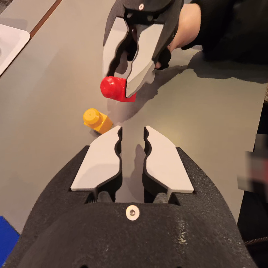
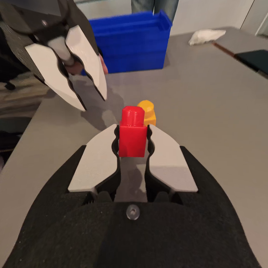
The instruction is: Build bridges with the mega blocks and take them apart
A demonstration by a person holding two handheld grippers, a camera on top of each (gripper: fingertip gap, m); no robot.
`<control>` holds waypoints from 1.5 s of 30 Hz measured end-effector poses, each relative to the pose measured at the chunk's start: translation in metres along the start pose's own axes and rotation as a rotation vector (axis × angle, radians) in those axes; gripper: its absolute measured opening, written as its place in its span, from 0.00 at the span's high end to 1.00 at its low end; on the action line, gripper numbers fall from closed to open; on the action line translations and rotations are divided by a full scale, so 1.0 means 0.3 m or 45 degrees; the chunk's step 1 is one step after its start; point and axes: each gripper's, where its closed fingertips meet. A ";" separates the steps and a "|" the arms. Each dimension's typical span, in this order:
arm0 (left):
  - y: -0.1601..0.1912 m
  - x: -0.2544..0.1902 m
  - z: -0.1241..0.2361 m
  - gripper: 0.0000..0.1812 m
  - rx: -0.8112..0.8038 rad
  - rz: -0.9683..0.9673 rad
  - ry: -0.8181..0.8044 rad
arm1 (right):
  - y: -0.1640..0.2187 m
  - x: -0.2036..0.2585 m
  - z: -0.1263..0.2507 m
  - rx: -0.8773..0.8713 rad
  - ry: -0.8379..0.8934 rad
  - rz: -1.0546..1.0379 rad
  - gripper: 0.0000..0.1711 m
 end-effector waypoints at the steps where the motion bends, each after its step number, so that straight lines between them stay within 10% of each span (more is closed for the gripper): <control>1: 0.008 0.005 0.007 0.85 0.005 0.002 -0.012 | 0.019 -0.005 -0.008 0.044 -0.008 -0.012 0.79; 24: -0.067 -0.057 -0.040 0.87 -0.009 -0.149 -0.050 | 0.185 -0.013 0.059 0.355 0.054 0.037 0.79; 45: 0.054 0.121 0.430 0.81 -0.190 0.175 -0.350 | 0.114 -0.115 -0.079 0.340 0.074 0.032 0.72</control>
Point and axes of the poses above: each gripper's, where its closed fingertips meet, z back along the fingers, y out of its underside, x = y × z across the jaws, and after that the axes turned 10 degrees about -y, right-handed
